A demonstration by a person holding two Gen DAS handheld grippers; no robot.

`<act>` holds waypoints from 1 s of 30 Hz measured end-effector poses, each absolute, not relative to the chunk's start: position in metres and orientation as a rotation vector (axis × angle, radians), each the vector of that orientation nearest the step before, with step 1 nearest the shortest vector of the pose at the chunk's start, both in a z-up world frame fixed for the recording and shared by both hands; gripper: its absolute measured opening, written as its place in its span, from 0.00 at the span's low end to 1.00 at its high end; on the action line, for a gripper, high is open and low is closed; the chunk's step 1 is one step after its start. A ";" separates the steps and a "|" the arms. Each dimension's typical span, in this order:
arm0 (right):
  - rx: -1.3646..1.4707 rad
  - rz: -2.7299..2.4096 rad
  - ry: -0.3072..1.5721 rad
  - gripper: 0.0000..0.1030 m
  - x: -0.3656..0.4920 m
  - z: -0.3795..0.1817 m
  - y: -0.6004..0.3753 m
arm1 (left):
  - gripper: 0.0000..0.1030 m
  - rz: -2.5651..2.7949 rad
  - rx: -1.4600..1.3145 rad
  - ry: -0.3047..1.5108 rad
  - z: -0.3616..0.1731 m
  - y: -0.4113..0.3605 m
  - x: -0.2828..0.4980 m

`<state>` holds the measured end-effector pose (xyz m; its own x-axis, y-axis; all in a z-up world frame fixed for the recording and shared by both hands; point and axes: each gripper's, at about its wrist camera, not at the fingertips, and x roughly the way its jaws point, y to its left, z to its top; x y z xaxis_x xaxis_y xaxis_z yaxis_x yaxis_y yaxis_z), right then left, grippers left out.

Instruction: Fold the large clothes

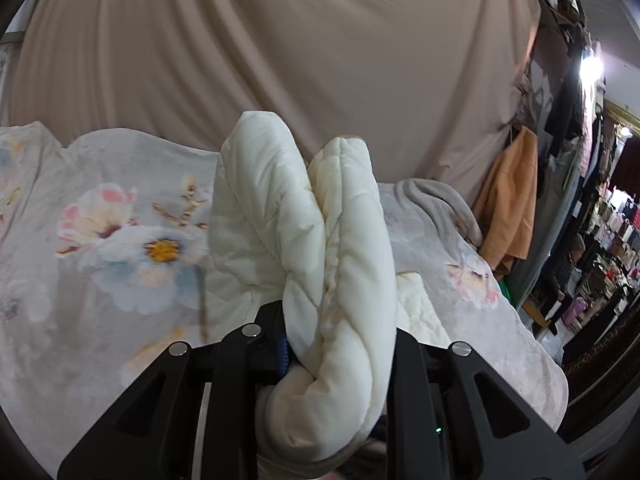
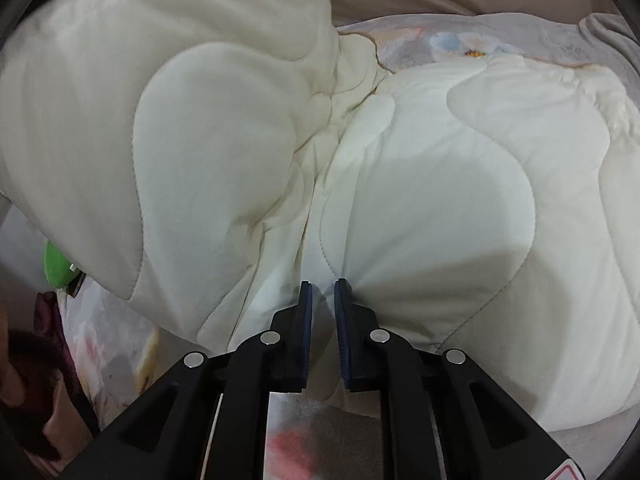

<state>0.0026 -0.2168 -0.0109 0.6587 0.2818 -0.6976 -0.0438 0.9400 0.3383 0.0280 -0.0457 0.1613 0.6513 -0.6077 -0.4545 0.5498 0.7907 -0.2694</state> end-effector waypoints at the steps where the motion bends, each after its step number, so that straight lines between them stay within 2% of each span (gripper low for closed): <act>1: 0.307 0.188 0.827 0.12 0.003 -0.013 -0.216 | 0.20 -0.661 -0.102 0.562 0.159 -0.055 0.026; 8: 0.421 0.225 0.812 0.11 -0.014 -0.009 -0.230 | 0.20 -0.637 -0.044 0.588 0.144 -0.103 0.019; 13: 0.466 0.168 0.744 0.14 -0.066 0.000 -0.258 | 0.20 -0.643 0.011 0.623 0.131 -0.139 0.020; 20: 0.519 -0.003 0.689 0.16 -0.132 0.001 -0.313 | 0.21 -0.656 0.138 0.723 0.070 -0.214 0.019; 23: 0.537 -0.068 0.683 0.17 -0.150 -0.002 -0.332 | 0.24 -0.629 0.195 0.722 0.050 -0.232 0.012; 26: 0.560 -0.098 0.667 0.18 -0.159 0.000 -0.345 | 0.33 -0.640 0.187 0.733 0.052 -0.233 0.008; 28: 0.561 -0.111 0.638 0.22 -0.165 0.008 -0.351 | 0.42 -0.682 0.129 0.729 0.069 -0.221 0.004; 29: 0.557 -0.113 0.623 0.28 -0.167 0.010 -0.351 | 0.44 -0.701 0.114 0.714 0.078 -0.214 0.000; 30: 0.550 -0.114 0.604 0.35 -0.170 0.016 -0.353 | 0.52 -0.722 0.093 0.685 0.090 -0.203 -0.005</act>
<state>-0.1696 -0.3533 0.0158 0.8213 0.0552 -0.5678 0.2586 0.8511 0.4568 -0.0054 -0.2026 0.0898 0.5445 -0.5783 -0.6076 0.6370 0.7563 -0.1490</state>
